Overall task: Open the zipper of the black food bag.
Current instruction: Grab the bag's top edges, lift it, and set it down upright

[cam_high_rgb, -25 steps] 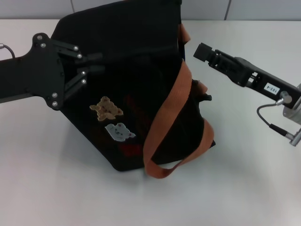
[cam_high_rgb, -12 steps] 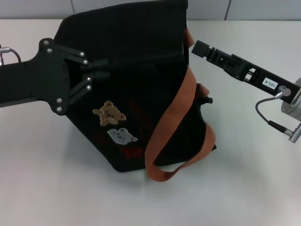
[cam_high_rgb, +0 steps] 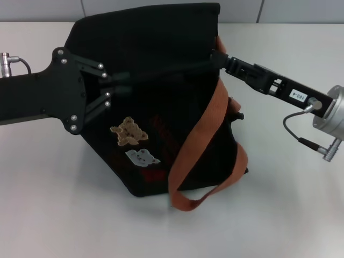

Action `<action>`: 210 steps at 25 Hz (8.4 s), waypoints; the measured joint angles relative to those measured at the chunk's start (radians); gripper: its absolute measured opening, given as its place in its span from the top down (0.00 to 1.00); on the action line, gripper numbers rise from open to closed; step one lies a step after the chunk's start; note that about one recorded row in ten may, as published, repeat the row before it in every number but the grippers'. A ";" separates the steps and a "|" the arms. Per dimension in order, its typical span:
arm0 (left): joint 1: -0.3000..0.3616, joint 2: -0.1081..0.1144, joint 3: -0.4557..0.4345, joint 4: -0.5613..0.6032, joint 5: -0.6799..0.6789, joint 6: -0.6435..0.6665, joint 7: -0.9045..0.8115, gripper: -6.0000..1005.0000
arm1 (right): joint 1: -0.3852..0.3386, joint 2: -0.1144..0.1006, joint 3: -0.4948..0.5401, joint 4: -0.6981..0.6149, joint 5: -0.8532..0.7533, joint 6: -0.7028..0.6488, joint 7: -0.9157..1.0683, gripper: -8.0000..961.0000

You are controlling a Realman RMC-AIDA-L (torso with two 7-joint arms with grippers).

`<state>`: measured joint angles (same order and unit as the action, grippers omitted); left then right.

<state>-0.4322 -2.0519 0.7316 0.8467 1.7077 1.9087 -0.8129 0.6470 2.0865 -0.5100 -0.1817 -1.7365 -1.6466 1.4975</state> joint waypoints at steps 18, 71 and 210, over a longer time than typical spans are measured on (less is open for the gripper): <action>0.006 -0.006 -0.007 0.000 0.001 -0.005 0.012 0.92 | 0.012 0.001 -0.039 0.001 0.006 0.009 -0.016 0.93; -0.007 -0.006 -0.072 -0.054 -0.018 -0.015 0.032 0.92 | -0.017 -0.003 -0.091 0.003 0.066 0.038 -0.095 0.92; -0.002 -0.014 -0.072 -0.132 -0.019 -0.036 0.040 0.92 | 0.018 0.006 -0.016 0.166 0.080 0.112 -0.996 0.91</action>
<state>-0.4344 -2.0656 0.6593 0.7149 1.6886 1.8729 -0.7730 0.6652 2.0923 -0.5255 -0.0153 -1.6565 -1.5349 0.5011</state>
